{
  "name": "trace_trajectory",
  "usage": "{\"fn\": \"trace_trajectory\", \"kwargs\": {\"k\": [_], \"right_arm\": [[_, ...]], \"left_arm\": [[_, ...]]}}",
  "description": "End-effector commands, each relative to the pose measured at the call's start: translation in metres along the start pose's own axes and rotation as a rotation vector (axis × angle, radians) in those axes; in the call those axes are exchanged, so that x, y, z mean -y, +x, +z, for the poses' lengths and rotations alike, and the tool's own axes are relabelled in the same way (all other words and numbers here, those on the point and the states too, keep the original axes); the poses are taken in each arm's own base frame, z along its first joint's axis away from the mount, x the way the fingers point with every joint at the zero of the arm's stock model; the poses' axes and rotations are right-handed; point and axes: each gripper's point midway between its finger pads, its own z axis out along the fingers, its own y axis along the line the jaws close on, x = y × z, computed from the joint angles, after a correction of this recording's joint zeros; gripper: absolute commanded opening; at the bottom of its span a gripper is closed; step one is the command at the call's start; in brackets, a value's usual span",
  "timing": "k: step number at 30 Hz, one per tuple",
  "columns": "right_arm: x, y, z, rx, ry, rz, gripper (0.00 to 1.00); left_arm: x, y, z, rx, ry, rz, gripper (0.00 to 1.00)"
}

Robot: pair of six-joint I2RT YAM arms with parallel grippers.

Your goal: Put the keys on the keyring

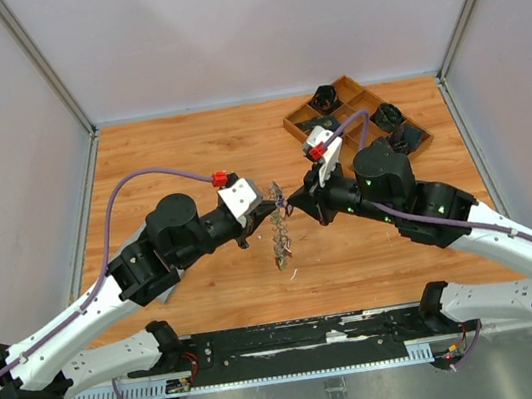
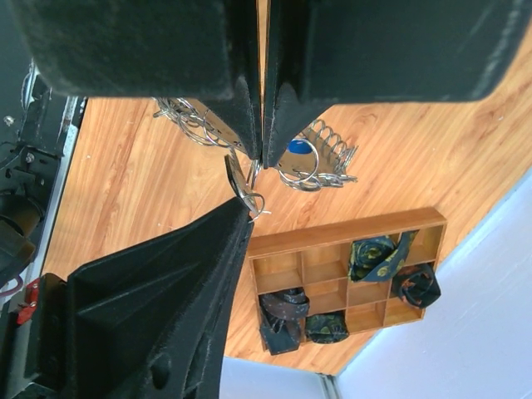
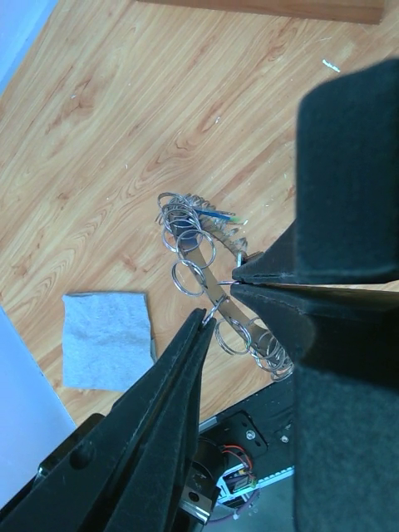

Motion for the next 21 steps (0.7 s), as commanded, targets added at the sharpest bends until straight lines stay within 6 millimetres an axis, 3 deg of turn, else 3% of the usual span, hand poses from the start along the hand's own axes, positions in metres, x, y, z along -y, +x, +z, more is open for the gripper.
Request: {"fn": "trace_trajectory", "kwargs": {"k": [1,14,21], "right_arm": [[0.008,-0.001,0.002,0.008,0.029,0.034,0.00],[0.006,-0.001,-0.004,0.020,0.009,0.030,0.01],[-0.014,-0.005,-0.004,0.039,-0.110,0.008,0.01]], "left_arm": [[-0.005,-0.047,-0.010,0.143,-0.011,0.018,0.01],[-0.011,-0.046,-0.010,0.141,-0.043,0.014,0.01],[-0.015,-0.047,-0.010,0.143,-0.070,0.005,0.00]]}}
